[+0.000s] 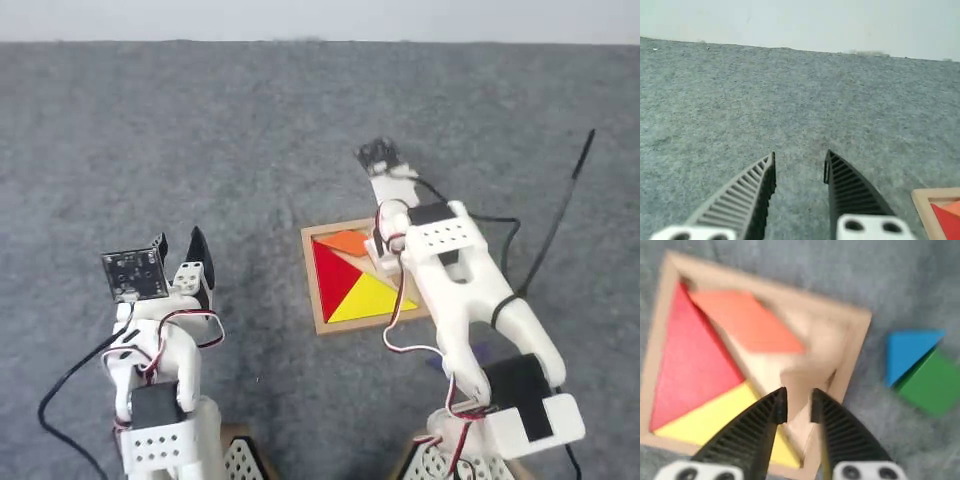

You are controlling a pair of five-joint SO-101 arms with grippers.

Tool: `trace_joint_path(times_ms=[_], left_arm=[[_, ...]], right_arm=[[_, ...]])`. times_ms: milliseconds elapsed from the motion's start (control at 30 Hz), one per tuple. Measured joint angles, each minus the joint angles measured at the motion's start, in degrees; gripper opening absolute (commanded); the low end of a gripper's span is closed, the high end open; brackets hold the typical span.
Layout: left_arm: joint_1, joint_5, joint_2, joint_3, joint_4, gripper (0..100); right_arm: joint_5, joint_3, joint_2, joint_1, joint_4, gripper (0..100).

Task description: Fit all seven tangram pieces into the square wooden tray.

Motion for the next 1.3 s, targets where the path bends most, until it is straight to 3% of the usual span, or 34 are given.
trace_joint_path(times_ms=[567, 1000, 1300], left_arm=[[0.0, 0.0, 0.0, 0.0, 0.0, 15], [0.0, 0.0, 0.0, 0.0, 0.0, 15], [0.0, 0.0, 0.0, 0.0, 0.0, 15]], right_arm=[[-0.8, -0.1, 7.4, -2.6, -3.2, 19.9], [-16.5, -2.7, 8.2, -6.0, -1.0, 19.9], [-17.6, -2.9, 8.1, -9.2, -0.4, 20.1]])
